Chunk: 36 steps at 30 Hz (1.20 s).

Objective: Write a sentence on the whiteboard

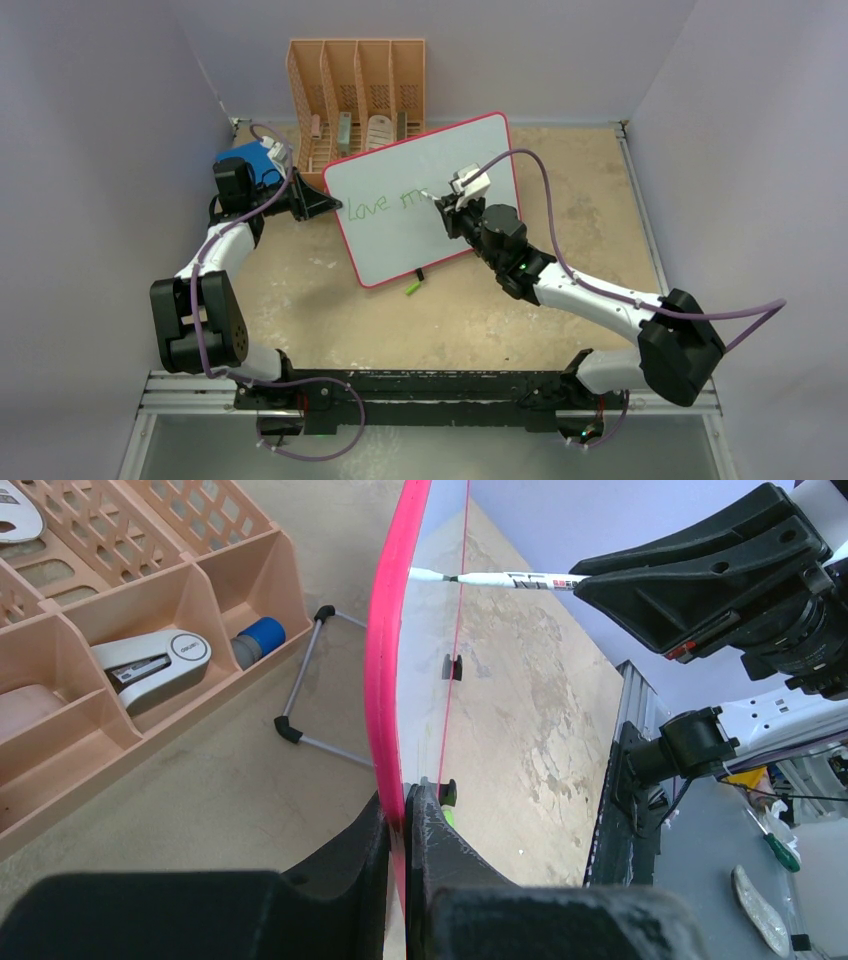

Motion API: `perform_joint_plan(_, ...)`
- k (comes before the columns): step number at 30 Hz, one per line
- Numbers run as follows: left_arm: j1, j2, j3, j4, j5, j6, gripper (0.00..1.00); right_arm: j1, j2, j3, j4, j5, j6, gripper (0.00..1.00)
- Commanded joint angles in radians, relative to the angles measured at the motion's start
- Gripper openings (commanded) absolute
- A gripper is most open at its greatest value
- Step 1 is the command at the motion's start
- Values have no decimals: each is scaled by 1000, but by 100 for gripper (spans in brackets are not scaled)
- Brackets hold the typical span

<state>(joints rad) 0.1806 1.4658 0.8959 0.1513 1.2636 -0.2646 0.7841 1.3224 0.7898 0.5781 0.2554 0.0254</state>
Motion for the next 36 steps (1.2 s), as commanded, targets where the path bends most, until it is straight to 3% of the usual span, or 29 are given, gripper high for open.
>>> perform_joint_plan(1,-12,-32,26,23,-2,54,0,-4,9,37,7,-28,-12,0)
perform_joint_plan(36,-11,-35,26,22,-3,54,0,-8,-45,-21,-45,86,-5,0)
